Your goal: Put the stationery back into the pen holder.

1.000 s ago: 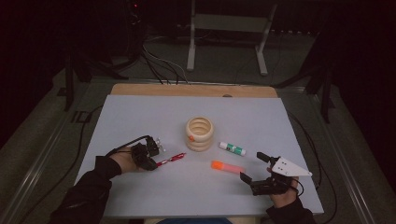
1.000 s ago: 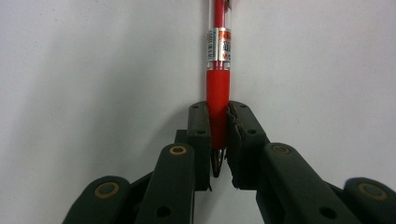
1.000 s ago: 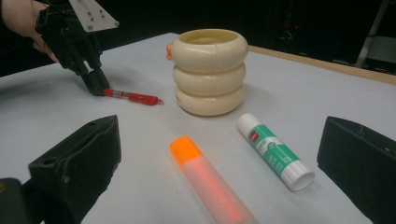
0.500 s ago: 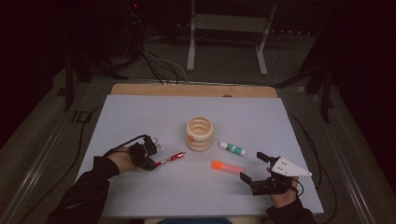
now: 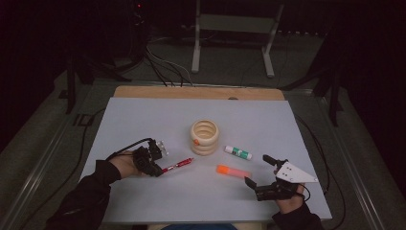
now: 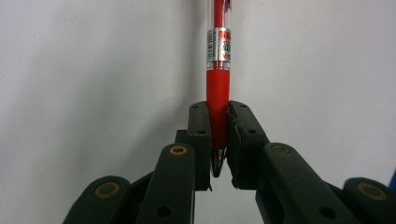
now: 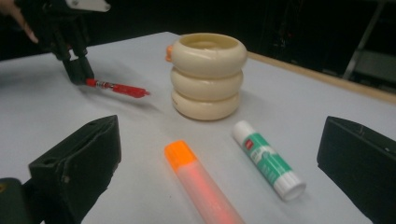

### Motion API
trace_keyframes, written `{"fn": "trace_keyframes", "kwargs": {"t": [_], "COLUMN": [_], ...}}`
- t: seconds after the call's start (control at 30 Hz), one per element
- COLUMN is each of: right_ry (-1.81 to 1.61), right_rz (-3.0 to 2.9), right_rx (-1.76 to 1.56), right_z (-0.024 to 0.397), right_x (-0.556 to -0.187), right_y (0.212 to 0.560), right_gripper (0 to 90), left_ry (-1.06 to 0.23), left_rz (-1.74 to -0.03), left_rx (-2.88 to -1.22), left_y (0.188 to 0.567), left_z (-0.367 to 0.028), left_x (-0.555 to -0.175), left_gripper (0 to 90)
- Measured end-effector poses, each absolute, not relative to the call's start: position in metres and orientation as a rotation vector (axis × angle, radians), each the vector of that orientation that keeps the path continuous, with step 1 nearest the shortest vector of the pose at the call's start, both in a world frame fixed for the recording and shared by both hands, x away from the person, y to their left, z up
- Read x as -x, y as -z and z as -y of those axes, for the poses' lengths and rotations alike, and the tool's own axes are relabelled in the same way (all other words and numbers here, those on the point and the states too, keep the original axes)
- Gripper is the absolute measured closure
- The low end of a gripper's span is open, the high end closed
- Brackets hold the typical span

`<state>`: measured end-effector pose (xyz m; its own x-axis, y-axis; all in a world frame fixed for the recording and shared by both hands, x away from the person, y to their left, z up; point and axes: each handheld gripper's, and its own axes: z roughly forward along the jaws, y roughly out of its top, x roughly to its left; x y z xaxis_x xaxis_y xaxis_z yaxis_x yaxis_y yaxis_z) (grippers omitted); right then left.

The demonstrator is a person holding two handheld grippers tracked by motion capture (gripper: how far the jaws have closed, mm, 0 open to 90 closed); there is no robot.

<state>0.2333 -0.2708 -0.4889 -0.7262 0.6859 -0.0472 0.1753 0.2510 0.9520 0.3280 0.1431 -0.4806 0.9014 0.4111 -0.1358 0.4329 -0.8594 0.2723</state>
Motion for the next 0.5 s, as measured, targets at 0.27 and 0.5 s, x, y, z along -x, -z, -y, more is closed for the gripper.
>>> {"fn": "trace_keyframes", "kwargs": {"t": [0.27,0.5], "right_ry": [-1.321,-1.193], "right_rz": [-2.125,-2.209], "right_rx": [-0.502,-0.418], "right_z": [0.244,0.217], "right_x": [-0.223,-0.224], "right_y": [0.477,0.468], "right_gripper": [0.0,0.0], "left_ry": [0.124,0.140], "left_rz": [-0.607,-0.568], "left_rx": [-2.770,-2.781], "left_y": [0.474,0.473], "left_z": [-0.136,-0.128], "left_x": [-0.327,-0.325], "left_gripper": [81.4,81.5]}}
